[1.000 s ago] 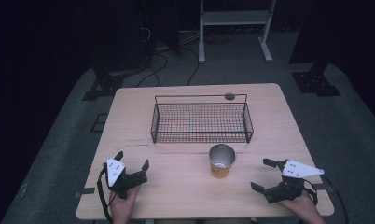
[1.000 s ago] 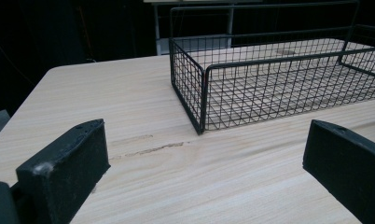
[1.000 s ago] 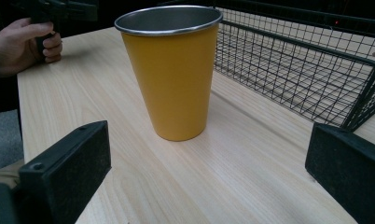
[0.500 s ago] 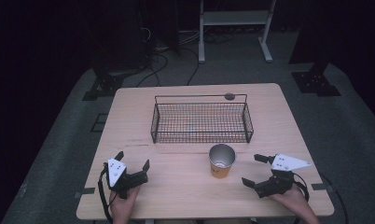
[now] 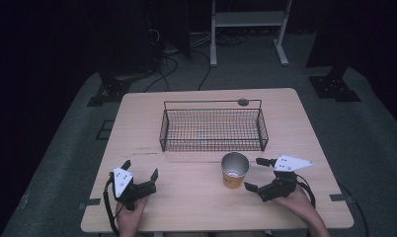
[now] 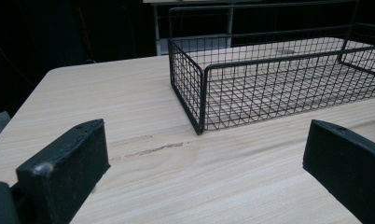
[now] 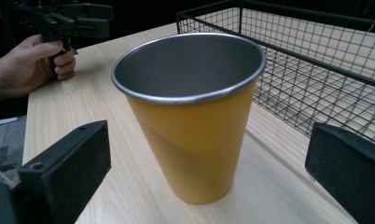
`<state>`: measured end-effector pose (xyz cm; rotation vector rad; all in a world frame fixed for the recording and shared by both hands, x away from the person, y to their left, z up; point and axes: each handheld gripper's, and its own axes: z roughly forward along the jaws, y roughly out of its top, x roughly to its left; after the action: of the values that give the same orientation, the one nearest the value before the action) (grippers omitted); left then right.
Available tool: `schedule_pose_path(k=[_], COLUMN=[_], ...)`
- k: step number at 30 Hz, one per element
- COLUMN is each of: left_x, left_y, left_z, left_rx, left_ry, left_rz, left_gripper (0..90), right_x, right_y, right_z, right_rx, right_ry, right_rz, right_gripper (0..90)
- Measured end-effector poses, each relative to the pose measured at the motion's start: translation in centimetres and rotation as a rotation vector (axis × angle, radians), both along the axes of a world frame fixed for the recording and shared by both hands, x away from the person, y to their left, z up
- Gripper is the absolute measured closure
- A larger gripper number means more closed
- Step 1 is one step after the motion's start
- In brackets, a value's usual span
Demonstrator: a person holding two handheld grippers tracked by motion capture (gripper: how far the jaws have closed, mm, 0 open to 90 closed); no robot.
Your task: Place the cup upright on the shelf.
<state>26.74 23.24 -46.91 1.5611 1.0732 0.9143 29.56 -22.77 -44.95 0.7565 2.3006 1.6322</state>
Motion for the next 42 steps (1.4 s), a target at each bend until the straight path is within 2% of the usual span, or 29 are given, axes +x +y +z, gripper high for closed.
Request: schedule_pose_path(k=[14,28,36,42], left_x=[0.0,0.0,0.0,0.0], left_y=[0.0,0.0,0.0,0.0], left_z=[0.0,0.0,0.0,0.0], left_rx=[0.002,0.001,0.001,0.001], left_ry=[-0.001,-0.003,-0.002,-0.003], left_rz=[-0.002,-0.003,-0.002,-0.004], left_gripper=[0.0,0.0,0.0,0.0], right_x=[1.2,1.9,2.5,2.8], right_y=[2.2,3.5,4.5,5.0], right_z=[-0.1,-0.2,0.1,0.0], right_rx=[-0.003,0.004,-0.020,-0.021], right_ry=[0.021,0.021,0.019,0.027], right_rz=[0.037,0.035,0.045,0.051], right_gripper=[0.0,0.0,0.0,0.0])
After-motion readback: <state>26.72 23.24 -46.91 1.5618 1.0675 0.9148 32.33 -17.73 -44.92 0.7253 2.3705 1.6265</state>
